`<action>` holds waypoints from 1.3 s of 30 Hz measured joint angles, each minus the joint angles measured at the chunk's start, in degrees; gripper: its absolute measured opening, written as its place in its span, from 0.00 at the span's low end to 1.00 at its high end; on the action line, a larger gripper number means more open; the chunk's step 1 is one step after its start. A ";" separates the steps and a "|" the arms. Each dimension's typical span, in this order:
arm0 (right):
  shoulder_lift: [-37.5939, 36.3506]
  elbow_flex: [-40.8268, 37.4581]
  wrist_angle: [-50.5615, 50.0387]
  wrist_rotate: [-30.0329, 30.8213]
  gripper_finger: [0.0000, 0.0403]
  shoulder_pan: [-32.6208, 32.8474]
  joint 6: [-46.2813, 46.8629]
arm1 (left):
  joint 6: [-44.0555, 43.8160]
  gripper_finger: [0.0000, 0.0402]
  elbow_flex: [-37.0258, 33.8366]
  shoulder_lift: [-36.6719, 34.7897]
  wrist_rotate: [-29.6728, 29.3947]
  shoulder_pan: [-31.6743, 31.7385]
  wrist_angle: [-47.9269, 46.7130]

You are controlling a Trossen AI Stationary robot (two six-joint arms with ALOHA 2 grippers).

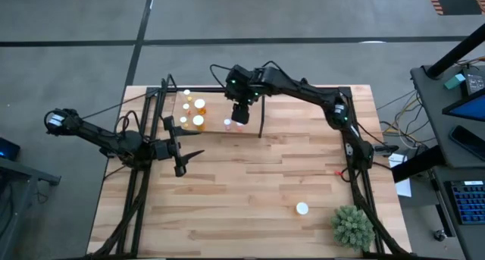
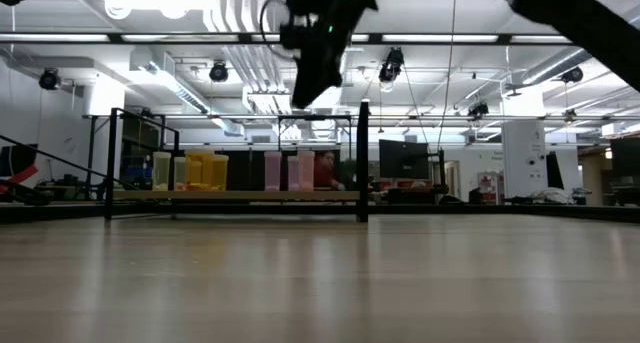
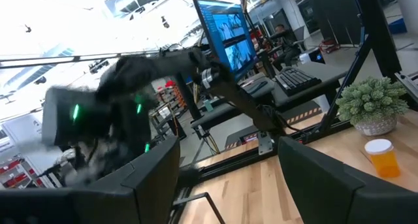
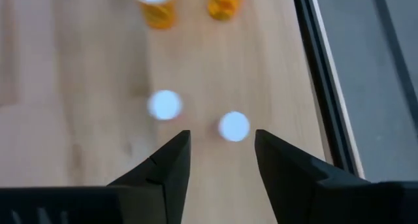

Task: Pick and place medicine bottles onto shelf by color
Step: Put the purple pill bottle on the shelf to align with the purple pill bottle

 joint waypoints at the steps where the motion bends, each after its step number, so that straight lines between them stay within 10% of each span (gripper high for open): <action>1: -1.45 -0.72 -0.02 0.00 0.38 0.79 -0.11 | -0.05 0.60 0.00 0.05 0.00 0.00 0.23; 21: -51.00 -67.22 43.00 -0.17 0.20 16.60 3.18 | -7.81 0.58 8.62 14.91 -0.48 2.50 2.86; 30: -62.83 -89.88 65.52 -1.04 0.14 16.65 -0.07 | -17.81 0.34 21.00 25.59 0.00 11.93 -11.47; 39: -70.11 -97.69 72.96 -3.65 0.11 16.65 -1.59 | -25.72 0.02 34.36 36.90 16.55 27.84 -37.13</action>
